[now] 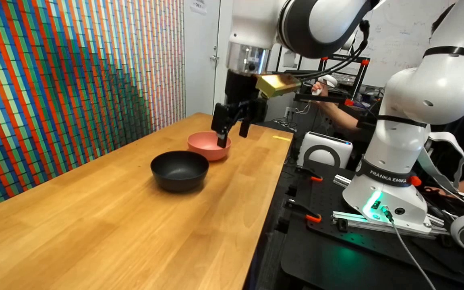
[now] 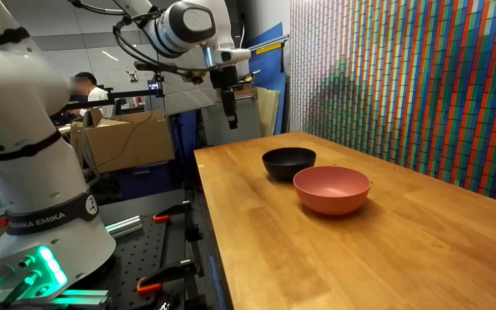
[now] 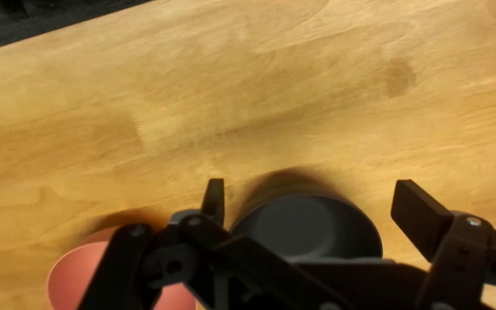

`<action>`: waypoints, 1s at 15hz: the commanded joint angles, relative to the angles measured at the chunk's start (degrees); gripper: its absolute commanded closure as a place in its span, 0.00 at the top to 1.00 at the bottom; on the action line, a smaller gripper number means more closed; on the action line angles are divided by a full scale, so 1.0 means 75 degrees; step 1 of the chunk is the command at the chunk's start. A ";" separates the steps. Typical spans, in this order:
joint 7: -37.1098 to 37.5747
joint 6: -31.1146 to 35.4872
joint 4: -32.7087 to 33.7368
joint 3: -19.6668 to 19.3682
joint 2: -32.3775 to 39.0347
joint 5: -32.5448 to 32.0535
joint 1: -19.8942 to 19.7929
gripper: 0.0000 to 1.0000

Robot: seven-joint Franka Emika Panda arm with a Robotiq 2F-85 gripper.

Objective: Place the black bowl on top of the pink bowl

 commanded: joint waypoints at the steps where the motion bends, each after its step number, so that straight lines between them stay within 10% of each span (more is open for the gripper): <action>1: 0.0519 0.1166 0.0372 -0.0086 0.1594 -0.0232 0.0379 1.00; 11: 0.2840 0.2274 0.2844 -0.1373 0.5139 -0.3697 0.1499 1.00; 15: 0.2049 0.1508 0.4238 -0.1995 0.5862 -0.2662 0.2260 1.00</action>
